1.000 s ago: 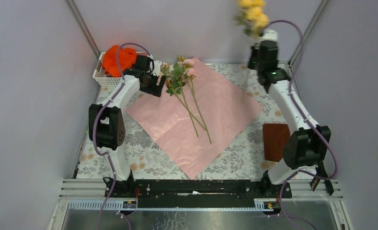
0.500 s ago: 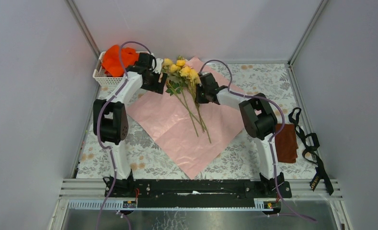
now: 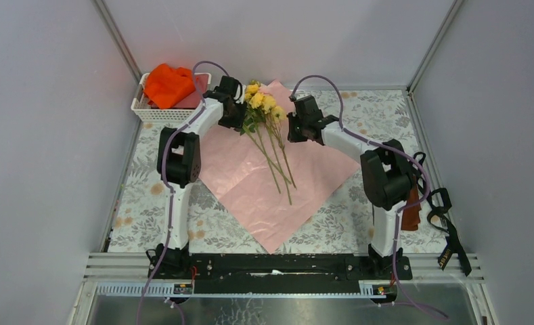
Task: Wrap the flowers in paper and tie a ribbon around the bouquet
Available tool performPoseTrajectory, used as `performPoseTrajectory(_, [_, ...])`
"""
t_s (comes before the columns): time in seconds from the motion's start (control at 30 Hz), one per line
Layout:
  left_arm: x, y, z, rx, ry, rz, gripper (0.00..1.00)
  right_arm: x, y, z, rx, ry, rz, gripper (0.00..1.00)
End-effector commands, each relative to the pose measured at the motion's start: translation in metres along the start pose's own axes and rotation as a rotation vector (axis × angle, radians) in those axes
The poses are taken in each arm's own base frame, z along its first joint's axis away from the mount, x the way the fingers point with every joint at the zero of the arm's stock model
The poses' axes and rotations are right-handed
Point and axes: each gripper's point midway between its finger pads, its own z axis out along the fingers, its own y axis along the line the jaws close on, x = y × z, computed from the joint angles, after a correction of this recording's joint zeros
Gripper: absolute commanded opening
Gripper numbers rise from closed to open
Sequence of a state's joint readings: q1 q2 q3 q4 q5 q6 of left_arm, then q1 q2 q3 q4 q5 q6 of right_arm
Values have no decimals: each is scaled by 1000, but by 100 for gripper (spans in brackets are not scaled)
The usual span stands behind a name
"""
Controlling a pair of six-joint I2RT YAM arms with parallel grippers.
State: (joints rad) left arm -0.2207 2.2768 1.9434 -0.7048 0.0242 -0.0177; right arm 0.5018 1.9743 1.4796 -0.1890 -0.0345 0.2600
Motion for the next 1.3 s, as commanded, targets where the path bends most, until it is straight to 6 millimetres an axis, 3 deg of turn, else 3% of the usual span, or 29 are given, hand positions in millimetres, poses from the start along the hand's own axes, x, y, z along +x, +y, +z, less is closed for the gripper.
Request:
performPoseTrajectory(0.0, [-21, 6, 14, -48, -57, -52, 52, 36, -10, 23, 10, 90, 27, 9])
performPoseTrajectory(0.13, [-21, -7, 29, -20, -64, -45, 52, 54, 4, 40, -40, 146, 15, 3])
performPoseTrajectory(0.33, [-18, -37, 42, 44, -65, -2, 52, 67, 37, 40, -152, 191, 1, 2])
performPoseTrajectory(0.5, [-21, -57, 37, 93, -79, 21, 52, 73, 69, 29, -235, 218, -28, 2])
performPoseTrajectory(0.7, [-24, -51, 14, 69, -105, 51, 53, 67, 70, 7, -245, 214, -57, 4])
performPoseTrajectory(0.83, [-20, -45, -16, 53, -122, 119, 59, 63, 60, -25, -202, 228, -131, 10])
performPoseTrajectory(0.93, [-8, -41, -44, 53, -118, 196, 73, 52, 53, -69, -206, 187, -278, 24])
performPoseTrajectory(1.03, [10, -42, -78, 102, -91, 330, 86, 64, 55, -111, -306, 172, -498, 40])
performPoseTrajectory(1.13, [45, -41, -105, 157, -31, 499, 98, 103, 84, -147, -532, 68, -810, 53])
performPoseTrajectory(1.27, [91, -32, -131, 172, 30, 573, 99, 180, 133, -180, -896, -174, -1262, 68])
